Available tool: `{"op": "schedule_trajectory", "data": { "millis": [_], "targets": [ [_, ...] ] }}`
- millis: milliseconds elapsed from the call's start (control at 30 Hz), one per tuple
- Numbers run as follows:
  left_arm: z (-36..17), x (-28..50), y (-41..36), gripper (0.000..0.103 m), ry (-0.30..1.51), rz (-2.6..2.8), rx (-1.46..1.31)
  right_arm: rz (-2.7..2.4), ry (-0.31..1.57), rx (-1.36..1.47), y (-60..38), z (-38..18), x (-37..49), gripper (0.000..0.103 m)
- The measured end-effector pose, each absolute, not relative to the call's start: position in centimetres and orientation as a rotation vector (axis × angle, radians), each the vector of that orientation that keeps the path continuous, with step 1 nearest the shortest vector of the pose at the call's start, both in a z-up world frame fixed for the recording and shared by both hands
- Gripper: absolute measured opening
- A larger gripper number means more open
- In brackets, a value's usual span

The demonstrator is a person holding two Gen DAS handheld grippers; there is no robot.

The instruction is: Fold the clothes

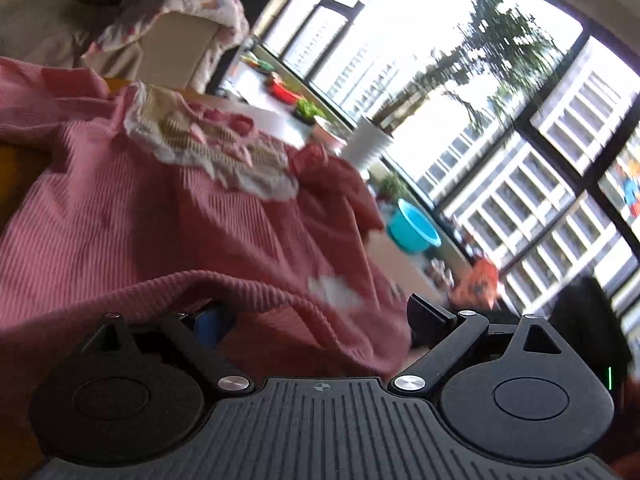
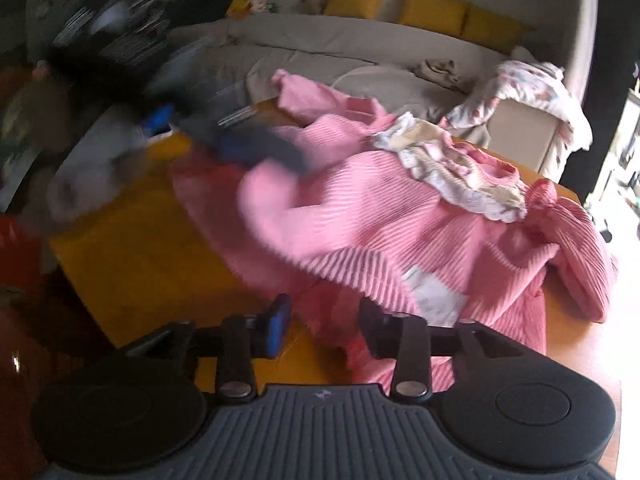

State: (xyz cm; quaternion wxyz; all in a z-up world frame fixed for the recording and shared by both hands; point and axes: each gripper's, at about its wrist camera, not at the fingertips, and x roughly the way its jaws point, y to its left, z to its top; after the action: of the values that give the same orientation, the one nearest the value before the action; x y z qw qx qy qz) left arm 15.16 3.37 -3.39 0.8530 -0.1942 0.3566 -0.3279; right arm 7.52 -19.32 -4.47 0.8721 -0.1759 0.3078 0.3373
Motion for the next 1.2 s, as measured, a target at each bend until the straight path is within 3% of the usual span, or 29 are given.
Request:
{"op": "schedule_trajectory", "data": {
  "millis": [33, 100, 133, 167, 200, 333, 467, 600, 700, 867, 933, 1100, 1200],
  "targets": [
    [-3.1, 15.6, 3.2, 0.094, 0.738, -0.677, -0.425, 0.699, 0.639, -0.378, -19.3, -4.7, 7.4, 0.052],
    [-2.2, 16.3, 3.3, 0.093, 0.702, -0.659, -0.45, 0.677, 0.628, -0.387, -19.3, -5.1, 7.4, 0.052],
    [-1.5, 16.4, 3.3, 0.093, 0.68, -0.66, -0.456, 0.666, 0.627, -0.382, -19.4, -5.2, 7.4, 0.044],
    [-0.9, 16.6, 3.4, 0.093, 0.658, -0.661, -0.463, 0.651, 0.632, -0.363, -19.6, -5.2, 7.7, 0.019],
    [-0.2, 16.8, 3.5, 0.093, 0.635, -0.662, -0.469, 0.635, 0.632, -0.347, -19.7, -5.1, 8.0, 0.009],
    [2.5, 16.8, 3.9, 0.093, 0.55, -0.669, -0.465, 0.603, 0.552, -0.274, -20.5, -3.2, 7.9, 0.005],
    [3.9, 16.2, 4.6, 0.094, 0.51, -0.682, -0.46, 0.699, 0.53, -0.241, -19.6, -1.0, 6.8, 0.005],
    [4.0, 15.5, 5.3, 0.095, 0.509, -0.693, -0.459, 0.813, 0.662, -0.354, -16.8, -3.6, 6.2, 0.006],
    [2.9, 14.5, 5.8, 0.097, 0.564, -0.714, -0.412, 0.864, 0.653, -0.416, -16.3, -4.2, 4.9, 0.024],
    [-1.5, 13.1, 7.2, 0.098, 0.685, -0.7, -0.294, 0.986, 0.573, -0.328, -19.6, 0.7, 3.6, 0.056],
    [-3.1, 12.6, 8.0, 0.098, 0.728, -0.686, -0.281, 0.958, 0.524, -0.281, -21.4, 2.6, 4.1, 0.062],
    [-6.4, 13.4, 10.3, 0.098, 0.81, -0.646, -0.308, 0.657, 0.513, -0.208, -24.0, 2.3, 8.2, 0.063],
    [-7.1, 13.6, 11.0, 0.098, 0.815, -0.635, -0.34, 0.583, 0.641, -0.138, -23.6, -0.9, 12.5, 0.042]
  ]
}}
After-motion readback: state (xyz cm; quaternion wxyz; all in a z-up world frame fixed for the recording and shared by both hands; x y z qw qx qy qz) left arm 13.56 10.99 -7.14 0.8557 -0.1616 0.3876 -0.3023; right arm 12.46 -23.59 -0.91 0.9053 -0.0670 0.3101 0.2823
